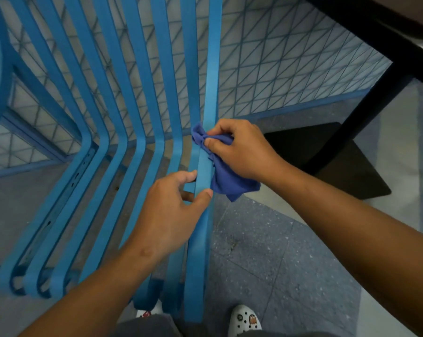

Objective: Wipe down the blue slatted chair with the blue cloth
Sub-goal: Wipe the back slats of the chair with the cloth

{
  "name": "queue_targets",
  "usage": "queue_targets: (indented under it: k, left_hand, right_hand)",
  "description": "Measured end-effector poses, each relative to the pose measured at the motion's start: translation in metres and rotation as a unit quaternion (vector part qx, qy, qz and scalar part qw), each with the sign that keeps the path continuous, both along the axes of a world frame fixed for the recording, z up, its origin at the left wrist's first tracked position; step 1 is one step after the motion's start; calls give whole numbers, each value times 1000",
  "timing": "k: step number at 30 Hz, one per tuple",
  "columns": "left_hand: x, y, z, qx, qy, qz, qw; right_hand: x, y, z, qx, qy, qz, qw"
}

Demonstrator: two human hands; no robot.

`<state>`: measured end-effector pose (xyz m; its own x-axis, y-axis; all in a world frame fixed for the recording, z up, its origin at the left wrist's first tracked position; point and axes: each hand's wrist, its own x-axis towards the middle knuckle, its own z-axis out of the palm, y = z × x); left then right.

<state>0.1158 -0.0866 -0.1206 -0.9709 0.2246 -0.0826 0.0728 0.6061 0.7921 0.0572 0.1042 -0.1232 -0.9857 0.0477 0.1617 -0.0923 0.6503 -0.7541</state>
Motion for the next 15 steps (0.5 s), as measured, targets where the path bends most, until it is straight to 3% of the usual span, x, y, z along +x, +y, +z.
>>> queue_targets:
  k: [7, 15]
  left_hand:
    - [13, -2, 0, 25, -12, -2, 1000]
    - [34, -1, -1, -61, 41, -50, 996]
  right_hand:
    - [0, -10, -2, -3, 35, -43, 998]
    - [41, -7, -19, -44, 40, 8, 998]
